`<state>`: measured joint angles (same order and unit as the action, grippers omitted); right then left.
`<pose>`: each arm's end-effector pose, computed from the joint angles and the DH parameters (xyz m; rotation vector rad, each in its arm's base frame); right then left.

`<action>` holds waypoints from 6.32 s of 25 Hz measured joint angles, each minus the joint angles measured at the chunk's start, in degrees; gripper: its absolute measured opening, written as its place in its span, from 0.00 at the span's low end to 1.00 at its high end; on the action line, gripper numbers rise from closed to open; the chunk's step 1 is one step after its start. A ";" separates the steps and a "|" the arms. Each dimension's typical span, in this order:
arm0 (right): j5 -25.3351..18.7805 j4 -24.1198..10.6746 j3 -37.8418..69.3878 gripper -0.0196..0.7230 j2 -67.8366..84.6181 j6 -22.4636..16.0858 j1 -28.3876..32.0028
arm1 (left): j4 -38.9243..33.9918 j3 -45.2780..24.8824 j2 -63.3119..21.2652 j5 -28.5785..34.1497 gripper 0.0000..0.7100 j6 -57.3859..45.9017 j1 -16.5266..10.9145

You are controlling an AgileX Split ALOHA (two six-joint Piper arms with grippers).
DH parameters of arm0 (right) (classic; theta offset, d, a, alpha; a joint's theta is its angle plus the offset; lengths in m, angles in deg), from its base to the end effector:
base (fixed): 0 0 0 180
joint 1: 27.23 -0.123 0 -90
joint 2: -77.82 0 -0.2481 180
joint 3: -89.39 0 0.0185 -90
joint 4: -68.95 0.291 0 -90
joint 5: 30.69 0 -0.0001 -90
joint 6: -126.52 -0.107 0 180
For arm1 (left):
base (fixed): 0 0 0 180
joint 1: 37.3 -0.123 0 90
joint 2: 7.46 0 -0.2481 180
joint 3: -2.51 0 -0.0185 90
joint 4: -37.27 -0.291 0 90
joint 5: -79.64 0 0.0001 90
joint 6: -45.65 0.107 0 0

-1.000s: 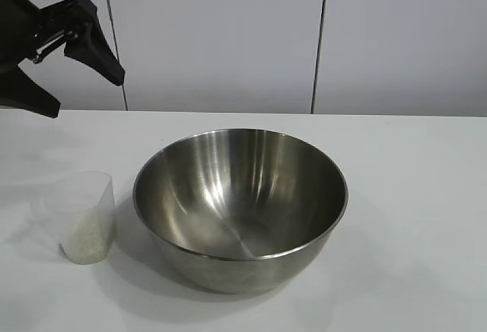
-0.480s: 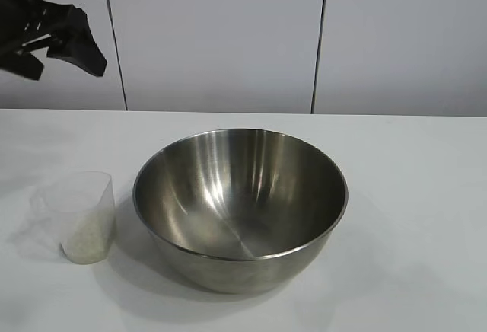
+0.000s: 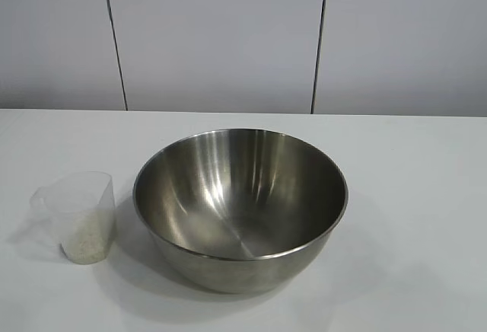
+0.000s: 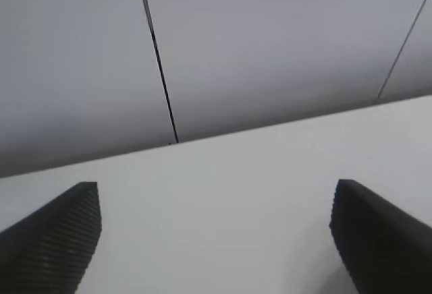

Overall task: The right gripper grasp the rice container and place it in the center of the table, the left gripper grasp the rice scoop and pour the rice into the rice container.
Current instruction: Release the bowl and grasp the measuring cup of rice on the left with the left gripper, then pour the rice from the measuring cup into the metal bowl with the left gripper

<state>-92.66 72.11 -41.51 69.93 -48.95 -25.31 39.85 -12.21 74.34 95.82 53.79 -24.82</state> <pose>0.0818 0.0025 0.2793 -0.0501 2.0744 -0.0025 0.3458 -0.0779 0.3125 0.3183 1.9419 -0.0902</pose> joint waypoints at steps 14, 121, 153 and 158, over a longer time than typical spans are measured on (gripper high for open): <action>0.01 0.00 0.00 0.51 0.00 0.00 0.00 | -24.38 -43.70 -19.54 -33.28 0.93 -19.31 5.84; -0.01 0.00 0.00 0.51 0.00 0.00 0.00 | -16.32 -45.15 34.04 -82.11 0.02 -2.20 -7.97; 0.00 0.00 0.00 0.51 0.00 0.00 0.00 | 20.35 -25.83 14.59 -61.57 0.01 94.67 34.98; 0.00 0.00 0.00 0.51 0.00 0.00 0.00 | 23.99 -25.62 21.94 -71.05 0.01 113.72 39.46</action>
<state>-92.67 72.11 -41.51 69.93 -48.95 -25.31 63.84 -37.83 96.28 24.77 167.51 14.64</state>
